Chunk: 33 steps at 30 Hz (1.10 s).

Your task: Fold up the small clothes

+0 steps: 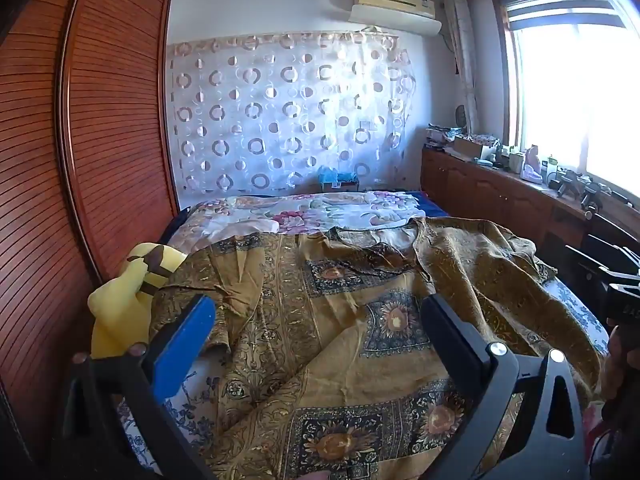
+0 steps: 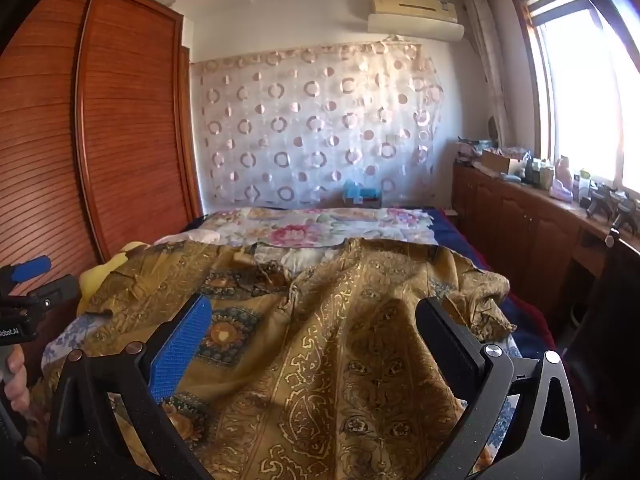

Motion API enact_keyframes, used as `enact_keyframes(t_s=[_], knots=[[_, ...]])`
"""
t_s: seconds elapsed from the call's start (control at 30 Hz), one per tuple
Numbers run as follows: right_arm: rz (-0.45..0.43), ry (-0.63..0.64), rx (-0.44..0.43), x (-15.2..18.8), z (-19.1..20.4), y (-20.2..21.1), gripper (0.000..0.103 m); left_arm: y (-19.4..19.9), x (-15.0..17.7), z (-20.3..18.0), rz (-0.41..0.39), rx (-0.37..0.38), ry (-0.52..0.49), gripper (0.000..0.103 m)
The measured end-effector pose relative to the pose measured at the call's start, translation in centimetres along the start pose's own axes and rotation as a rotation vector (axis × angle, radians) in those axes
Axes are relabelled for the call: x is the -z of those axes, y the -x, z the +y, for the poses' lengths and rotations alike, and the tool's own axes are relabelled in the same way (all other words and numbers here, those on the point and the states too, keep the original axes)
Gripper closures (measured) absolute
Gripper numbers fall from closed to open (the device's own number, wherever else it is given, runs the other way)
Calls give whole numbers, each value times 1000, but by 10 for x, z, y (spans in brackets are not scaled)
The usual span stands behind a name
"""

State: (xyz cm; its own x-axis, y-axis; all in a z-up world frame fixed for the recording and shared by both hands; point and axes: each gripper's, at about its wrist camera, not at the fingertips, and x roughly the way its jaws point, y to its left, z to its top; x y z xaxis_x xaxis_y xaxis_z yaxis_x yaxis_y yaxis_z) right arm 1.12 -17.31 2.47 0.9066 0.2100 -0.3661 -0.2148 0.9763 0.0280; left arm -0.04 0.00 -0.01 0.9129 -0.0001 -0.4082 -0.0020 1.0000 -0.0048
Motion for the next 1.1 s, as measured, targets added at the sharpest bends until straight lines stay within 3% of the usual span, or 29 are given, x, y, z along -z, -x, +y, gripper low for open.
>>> enact_keyframes(t_s=[1.1], knots=[[-3,2,1,2,6,2,0,-2,2,2,5,-5,-7,0]])
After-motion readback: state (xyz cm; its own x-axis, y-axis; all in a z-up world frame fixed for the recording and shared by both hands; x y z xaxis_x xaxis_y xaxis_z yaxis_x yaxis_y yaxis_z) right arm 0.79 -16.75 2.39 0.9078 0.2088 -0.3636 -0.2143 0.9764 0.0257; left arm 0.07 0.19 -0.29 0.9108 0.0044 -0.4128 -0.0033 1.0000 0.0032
